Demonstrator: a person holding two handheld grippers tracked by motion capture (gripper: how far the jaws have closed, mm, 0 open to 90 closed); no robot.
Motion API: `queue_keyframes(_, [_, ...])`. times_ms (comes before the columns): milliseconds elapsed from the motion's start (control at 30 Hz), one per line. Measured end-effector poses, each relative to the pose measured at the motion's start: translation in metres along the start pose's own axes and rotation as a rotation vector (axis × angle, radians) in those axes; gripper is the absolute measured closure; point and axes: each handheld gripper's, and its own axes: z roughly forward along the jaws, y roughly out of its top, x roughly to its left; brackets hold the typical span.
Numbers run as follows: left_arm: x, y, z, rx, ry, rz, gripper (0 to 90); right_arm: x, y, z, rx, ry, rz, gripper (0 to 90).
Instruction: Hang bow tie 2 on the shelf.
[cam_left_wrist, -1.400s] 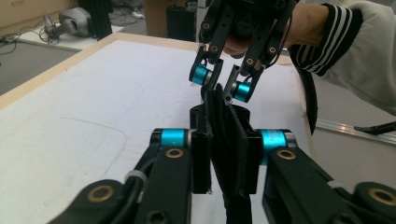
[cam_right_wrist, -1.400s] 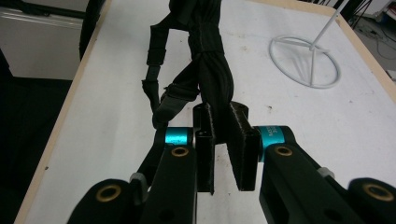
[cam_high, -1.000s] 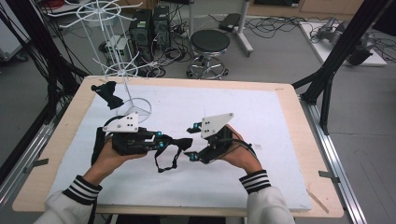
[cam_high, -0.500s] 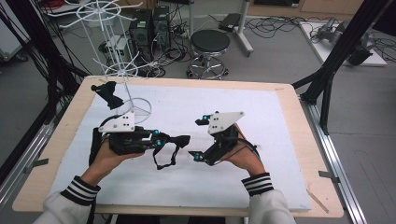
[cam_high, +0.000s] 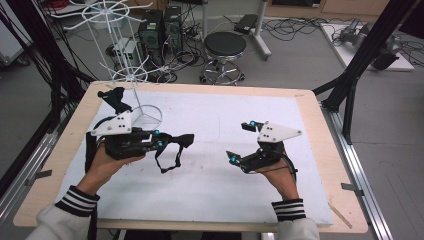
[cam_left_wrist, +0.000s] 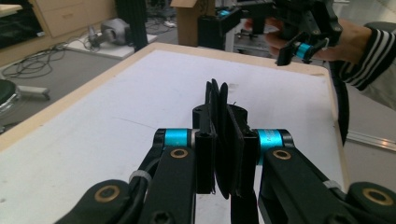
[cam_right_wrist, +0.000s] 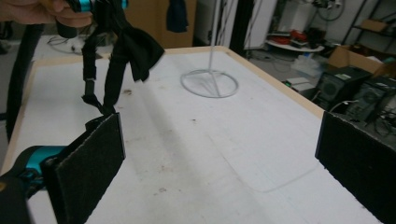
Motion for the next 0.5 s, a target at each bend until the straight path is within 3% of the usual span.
queue_keyframes(267, [0.013, 0.009, -0.013, -0.013, 0.062, 0.000, 82.1, -0.003, -0.024, -0.021, -0.033, -0.085, 0.062, 0.8])
queue_keyframes(500, [0.022, 0.017, -0.025, -0.022, 0.108, 0.010, 82.0, -0.003, -0.039, -0.034, -0.065, -0.108, 0.095, 0.8])
